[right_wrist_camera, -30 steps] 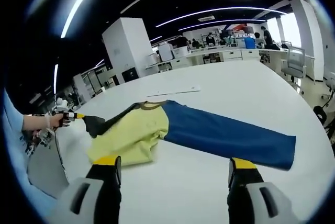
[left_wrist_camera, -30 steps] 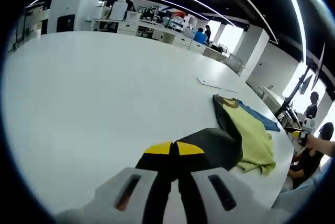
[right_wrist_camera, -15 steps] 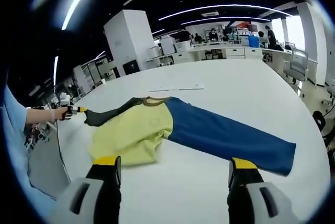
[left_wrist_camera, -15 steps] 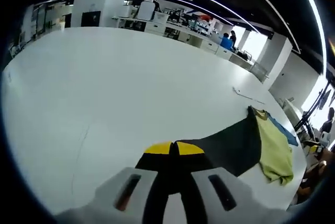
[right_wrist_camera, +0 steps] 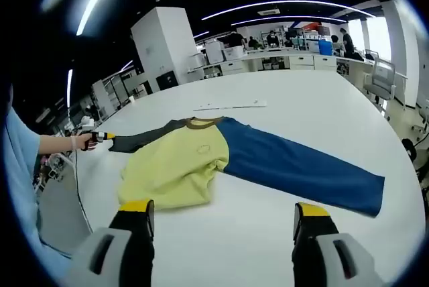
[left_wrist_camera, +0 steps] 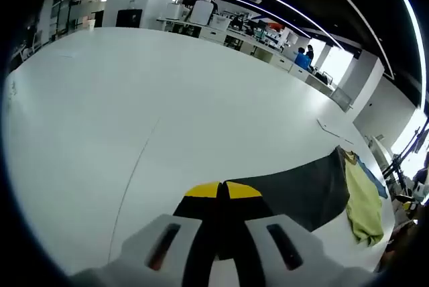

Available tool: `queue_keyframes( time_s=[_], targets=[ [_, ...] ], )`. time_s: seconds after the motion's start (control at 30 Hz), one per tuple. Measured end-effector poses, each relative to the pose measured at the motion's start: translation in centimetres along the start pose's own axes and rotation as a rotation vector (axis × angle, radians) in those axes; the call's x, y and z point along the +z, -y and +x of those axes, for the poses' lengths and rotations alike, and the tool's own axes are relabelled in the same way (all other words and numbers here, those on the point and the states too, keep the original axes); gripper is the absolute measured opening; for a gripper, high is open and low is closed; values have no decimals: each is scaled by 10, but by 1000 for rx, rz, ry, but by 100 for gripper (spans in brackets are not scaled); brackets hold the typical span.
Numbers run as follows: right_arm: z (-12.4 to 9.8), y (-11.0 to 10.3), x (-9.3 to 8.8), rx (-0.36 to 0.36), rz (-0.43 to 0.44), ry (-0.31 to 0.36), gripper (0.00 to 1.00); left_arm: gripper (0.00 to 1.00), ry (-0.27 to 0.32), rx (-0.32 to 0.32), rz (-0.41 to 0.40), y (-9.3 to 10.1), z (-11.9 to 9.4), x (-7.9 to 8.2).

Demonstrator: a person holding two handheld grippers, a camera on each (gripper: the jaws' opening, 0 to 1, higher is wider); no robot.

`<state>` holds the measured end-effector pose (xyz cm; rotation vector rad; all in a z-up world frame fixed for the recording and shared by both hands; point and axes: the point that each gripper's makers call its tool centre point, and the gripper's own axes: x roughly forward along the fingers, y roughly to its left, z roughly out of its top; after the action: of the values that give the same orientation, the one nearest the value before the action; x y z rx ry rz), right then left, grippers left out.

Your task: Fold the garment on the visible template until the final outline fits inside the template.

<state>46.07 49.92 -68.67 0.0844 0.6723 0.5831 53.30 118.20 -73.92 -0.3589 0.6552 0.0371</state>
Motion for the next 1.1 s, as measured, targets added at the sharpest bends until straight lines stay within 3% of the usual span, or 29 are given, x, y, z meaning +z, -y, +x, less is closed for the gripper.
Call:
queue_keyframes(
  time_s=[0.4,0.47,0.57,0.7,0.83,0.97,1.1],
  targets=[
    [6,-4,8,16,-6,29,90,0,-52,22,32,-5,7,-11],
    [4,-4,10,16,-8,39,90,0,-41,17,41,-7,9,-8],
    [3,-4,10,19,0,40,92,0,19,-12,35,-4,8,2],
    [3,-5,8,24,-2,38,92,2,33,-47,62,2,3,7],
    [4,-6,9,32,6,50,91,22,52,-56,73,5,-2,10],
    [6,-8,7,45,9,54,91,52,82,-69,111,14,-7,15],
    [7,-11,6,60,13,58,91,67,90,-109,147,31,-14,11]
  ],
)
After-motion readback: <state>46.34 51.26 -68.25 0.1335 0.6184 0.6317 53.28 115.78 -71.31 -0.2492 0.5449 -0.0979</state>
